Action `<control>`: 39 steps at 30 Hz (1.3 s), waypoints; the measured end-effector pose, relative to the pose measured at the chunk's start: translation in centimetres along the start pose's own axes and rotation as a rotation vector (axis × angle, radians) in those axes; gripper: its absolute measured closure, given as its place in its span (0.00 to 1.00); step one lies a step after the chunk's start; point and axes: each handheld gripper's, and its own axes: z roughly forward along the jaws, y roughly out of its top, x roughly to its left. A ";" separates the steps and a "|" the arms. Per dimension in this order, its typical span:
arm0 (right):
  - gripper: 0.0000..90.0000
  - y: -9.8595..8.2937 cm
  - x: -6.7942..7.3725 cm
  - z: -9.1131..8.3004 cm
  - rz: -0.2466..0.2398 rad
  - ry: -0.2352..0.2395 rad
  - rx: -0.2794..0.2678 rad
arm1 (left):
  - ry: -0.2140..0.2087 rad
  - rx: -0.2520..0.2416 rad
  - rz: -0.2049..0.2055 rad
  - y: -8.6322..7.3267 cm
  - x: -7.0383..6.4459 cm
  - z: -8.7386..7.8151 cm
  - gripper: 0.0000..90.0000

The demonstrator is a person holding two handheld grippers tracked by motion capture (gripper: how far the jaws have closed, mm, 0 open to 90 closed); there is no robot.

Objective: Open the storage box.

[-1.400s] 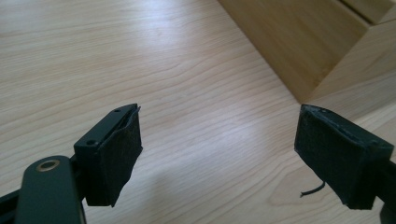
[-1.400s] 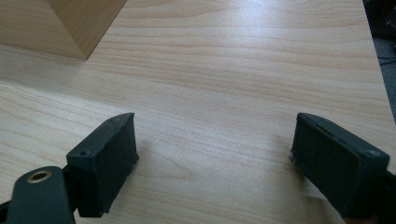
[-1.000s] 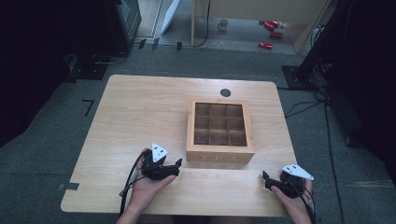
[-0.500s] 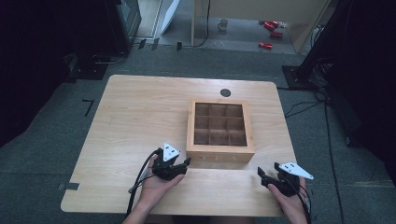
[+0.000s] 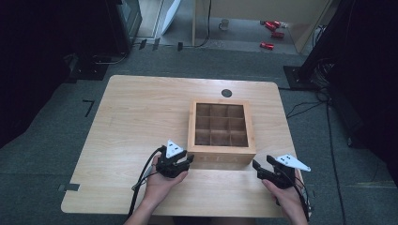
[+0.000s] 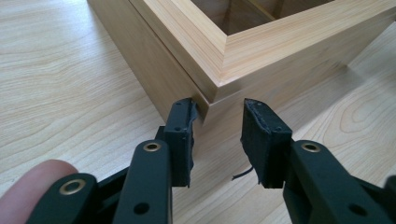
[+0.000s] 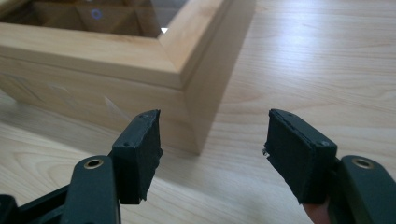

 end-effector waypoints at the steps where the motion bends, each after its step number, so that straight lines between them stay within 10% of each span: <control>1: 0.40 0.3 0.0 0.1 0.014 0.023 0.002 | 0.001 0.003 0.001 0.0 0.0 0.0 0.74; 6: 0.45 2.6 0.7 0.1 -0.026 0.121 0.014 | 0.004 0.010 0.001 0.2 0.1 0.0 0.75; 13: 0.49 3.0 1.8 1.0 -0.136 0.102 0.022 | -0.005 0.003 -0.014 0.2 0.1 -0.2 0.78; 39: 0.53 1.8 1.4 1.6 -0.097 0.116 -0.011 | -0.024 -0.016 -0.031 0.6 0.3 -0.8 0.82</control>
